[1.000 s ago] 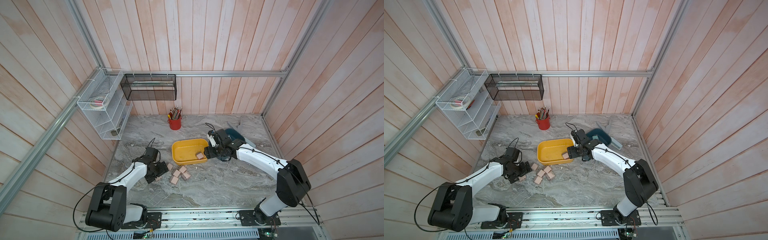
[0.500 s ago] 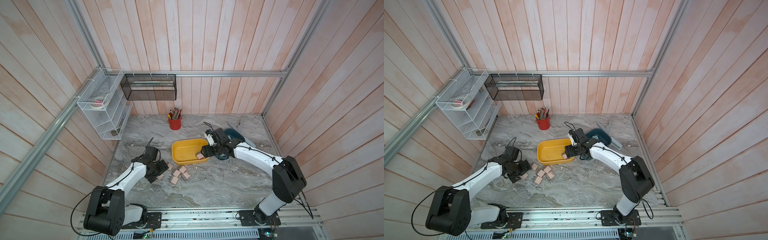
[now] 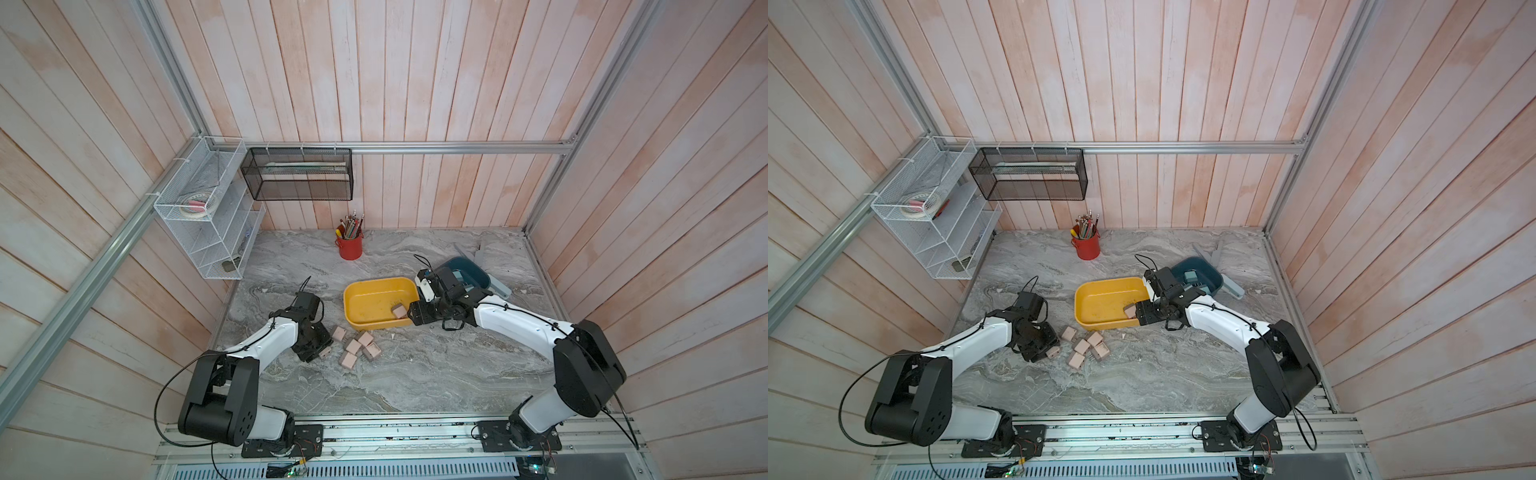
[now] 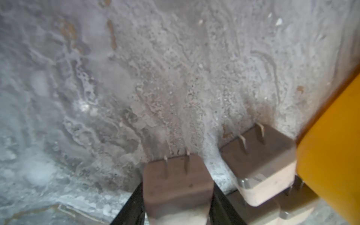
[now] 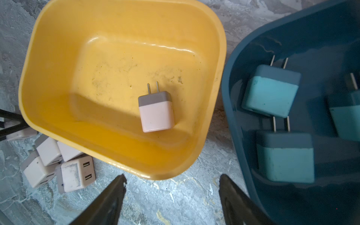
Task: Place the plugs by color into the storage box
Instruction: Pick up the plug from the center of the board, then place the plug in the storage box.
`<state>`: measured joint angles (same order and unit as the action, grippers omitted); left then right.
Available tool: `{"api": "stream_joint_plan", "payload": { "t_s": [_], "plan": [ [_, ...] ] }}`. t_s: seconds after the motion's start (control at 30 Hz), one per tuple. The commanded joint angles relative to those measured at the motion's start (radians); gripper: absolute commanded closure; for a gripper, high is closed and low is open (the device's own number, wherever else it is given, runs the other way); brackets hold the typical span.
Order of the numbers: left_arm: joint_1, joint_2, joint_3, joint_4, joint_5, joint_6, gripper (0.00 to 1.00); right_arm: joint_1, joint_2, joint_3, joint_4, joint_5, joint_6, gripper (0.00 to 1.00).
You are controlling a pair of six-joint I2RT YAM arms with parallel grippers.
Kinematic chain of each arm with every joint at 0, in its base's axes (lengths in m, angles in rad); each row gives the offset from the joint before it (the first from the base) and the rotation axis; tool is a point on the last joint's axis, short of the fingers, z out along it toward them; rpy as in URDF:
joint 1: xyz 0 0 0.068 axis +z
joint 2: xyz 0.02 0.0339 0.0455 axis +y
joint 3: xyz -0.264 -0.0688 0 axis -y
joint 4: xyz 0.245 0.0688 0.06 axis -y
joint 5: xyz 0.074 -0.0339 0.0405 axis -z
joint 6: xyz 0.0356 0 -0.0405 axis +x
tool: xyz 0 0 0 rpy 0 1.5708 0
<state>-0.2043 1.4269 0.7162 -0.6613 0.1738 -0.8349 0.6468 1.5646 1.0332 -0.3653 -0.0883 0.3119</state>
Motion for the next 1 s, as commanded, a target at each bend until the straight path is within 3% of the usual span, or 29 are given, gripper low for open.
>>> {"api": "stream_joint_plan", "payload": {
  "t_s": [0.0,0.3,0.7,0.97],
  "plan": [
    [-0.004,0.038,0.006,-0.019,-0.02,0.018,0.53,-0.008,-0.032,-0.025,0.012,0.002,0.012,0.21],
    [-0.003,0.021,0.116,-0.143,-0.061,0.065,0.54,-0.021,-0.044,-0.047,0.028,-0.005,0.011,0.21],
    [-0.008,0.048,0.448,-0.311,-0.131,0.104,0.55,-0.068,-0.05,-0.051,0.058,-0.041,0.009,0.21],
    [-0.117,0.197,0.673,-0.301,-0.125,0.088,0.55,-0.147,-0.053,-0.056,0.091,-0.123,0.023,0.21]
  ]
}}
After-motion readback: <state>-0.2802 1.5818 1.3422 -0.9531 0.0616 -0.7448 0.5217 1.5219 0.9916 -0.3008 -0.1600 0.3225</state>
